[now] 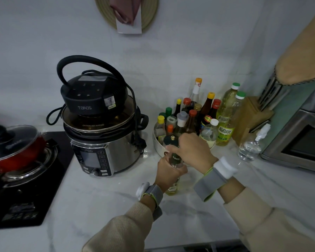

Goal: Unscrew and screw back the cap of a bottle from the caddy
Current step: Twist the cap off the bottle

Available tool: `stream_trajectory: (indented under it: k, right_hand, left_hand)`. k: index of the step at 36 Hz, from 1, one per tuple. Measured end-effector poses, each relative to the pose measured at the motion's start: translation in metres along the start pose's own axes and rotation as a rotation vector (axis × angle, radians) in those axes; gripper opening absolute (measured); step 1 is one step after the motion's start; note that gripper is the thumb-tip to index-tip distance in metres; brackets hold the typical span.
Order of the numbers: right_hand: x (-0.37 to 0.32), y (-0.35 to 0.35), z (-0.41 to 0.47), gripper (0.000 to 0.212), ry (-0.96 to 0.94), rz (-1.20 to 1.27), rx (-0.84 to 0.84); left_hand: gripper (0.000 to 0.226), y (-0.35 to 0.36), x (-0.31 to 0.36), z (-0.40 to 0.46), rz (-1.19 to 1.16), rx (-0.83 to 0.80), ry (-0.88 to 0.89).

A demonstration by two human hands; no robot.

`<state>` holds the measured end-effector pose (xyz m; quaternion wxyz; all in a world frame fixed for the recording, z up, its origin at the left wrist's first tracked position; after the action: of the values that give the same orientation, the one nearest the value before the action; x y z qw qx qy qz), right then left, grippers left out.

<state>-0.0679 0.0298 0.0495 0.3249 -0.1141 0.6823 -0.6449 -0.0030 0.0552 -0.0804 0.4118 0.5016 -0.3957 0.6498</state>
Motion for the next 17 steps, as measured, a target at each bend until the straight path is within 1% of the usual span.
stream_trajectory:
  k: [3, 7, 10, 13, 15, 17]
  right_hand:
    - [0.0002, 0.0035, 0.0004, 0.046, -0.003, -0.010, 0.007]
    - [-0.0004, 0.0048, 0.0021, 0.026, -0.056, 0.041, -0.064]
    - [-0.0023, 0.0036, -0.0003, 0.021, -0.115, 0.146, -0.156]
    - [-0.0032, 0.0016, -0.0027, 0.026, -0.138, 0.201, -0.210]
    - [-0.0026, -0.0002, -0.0024, 0.028, -0.146, 0.190, -0.196]
    - [-0.0017, 0.0028, -0.0020, 0.039, -0.123, 0.174, -0.193]
  left_hand:
    - [0.026, 0.0002, -0.0009, 0.0000, -0.007, 0.001, -0.024]
    - [0.029, -0.0009, 0.0026, -0.0006, -0.023, 0.019, -0.004]
    - [0.028, -0.0008, 0.0038, -0.0007, -0.025, 0.018, 0.006]
    - [0.022, -0.0009, 0.0040, -0.0015, -0.012, 0.013, -0.008]
    - [0.019, -0.0020, 0.0019, -0.0010, 0.000, 0.022, -0.018]
    - [0.017, -0.0018, 0.0018, -0.0006, 0.017, 0.020, -0.023]
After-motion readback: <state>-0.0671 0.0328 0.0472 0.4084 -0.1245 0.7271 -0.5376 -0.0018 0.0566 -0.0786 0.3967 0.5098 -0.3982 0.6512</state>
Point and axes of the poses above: each hand's wrist, its own z-axis towards the middle knuckle, its own y-axis out of the palm, x = y × z, the point moved 7 cm from there along z, towards the middle knuckle, and after that the axes turned 4 degrees about -x, right-handed, at the moved point
